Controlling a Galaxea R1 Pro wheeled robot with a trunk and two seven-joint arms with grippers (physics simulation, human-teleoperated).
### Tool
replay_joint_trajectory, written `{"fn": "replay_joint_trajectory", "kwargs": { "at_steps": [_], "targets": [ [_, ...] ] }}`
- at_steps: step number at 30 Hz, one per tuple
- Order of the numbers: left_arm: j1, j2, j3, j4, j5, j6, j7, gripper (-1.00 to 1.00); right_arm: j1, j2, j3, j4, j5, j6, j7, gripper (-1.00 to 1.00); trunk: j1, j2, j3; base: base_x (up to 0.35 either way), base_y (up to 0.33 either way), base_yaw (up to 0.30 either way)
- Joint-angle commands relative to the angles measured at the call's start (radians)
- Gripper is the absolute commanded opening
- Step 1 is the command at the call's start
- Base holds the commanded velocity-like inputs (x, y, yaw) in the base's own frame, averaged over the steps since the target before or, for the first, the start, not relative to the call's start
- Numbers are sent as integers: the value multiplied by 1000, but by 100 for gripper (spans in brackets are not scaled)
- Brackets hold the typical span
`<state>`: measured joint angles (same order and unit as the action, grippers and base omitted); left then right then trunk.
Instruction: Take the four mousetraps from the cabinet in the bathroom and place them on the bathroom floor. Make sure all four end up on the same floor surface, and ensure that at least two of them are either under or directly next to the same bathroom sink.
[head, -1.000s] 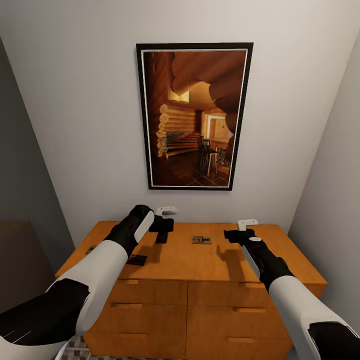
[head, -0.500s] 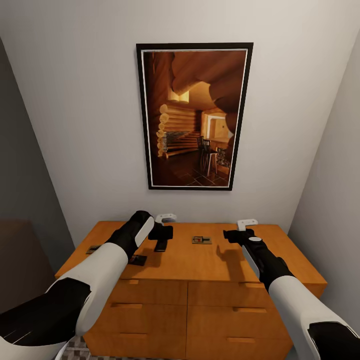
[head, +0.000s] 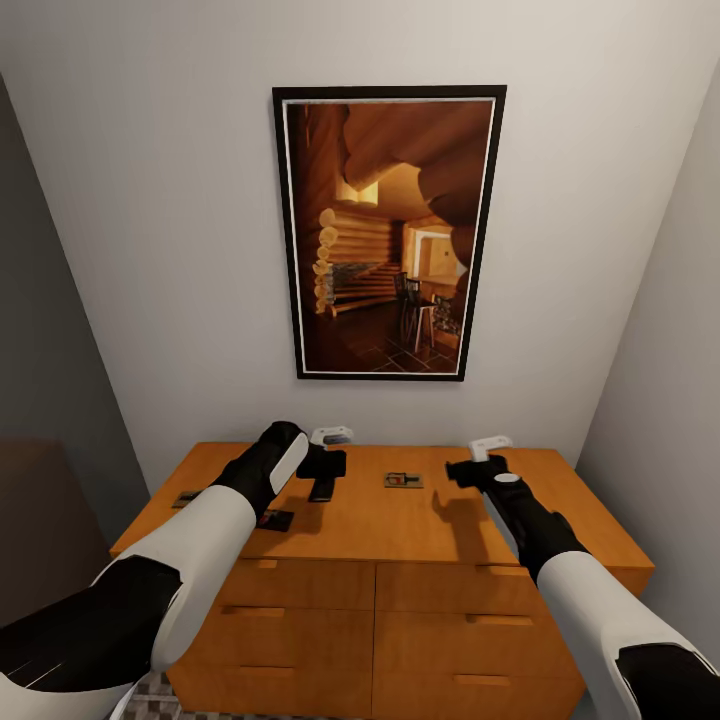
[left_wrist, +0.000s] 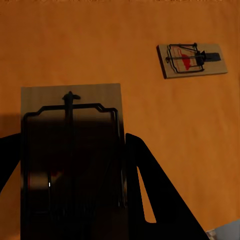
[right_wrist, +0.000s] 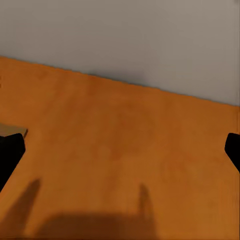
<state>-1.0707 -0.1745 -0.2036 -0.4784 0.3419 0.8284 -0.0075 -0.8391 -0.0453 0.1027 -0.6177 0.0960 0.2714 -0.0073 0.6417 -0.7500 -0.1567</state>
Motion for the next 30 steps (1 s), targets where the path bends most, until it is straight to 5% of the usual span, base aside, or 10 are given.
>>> {"fn": "replay_joint_trajectory", "kwargs": {
  "at_steps": [1,4,9,11,18,30],
  "targets": [
    [0,0,0,0,-3,0,0,-100,0,0,1,0,28,3,27,100,0,0,0,0,0,0],
    [0,0,0,0,-3,-2,0,-100,0,-1,2,-1,108,6,123,100,0,0,0,0,0,0],
    [0,0,0,0,-3,-21,1,-100,0,-11,1,-6,353,3,397,100,0,0,0,0,0,0],
    [0,0,0,1,-3,-36,3,-100,0,-13,0,-6,409,-1,442,100,0,0,0,0,0,0],
    [0,0,0,6,-4,-65,1,-100,0,-13,-1,-7,465,-4,495,100,0,0,0,0,0,0],
    [0,0,-1,6,-9,-70,3,-100,0,-13,-1,-5,471,-5,501,100,0,0,0,0,0,0]
  ]
}}
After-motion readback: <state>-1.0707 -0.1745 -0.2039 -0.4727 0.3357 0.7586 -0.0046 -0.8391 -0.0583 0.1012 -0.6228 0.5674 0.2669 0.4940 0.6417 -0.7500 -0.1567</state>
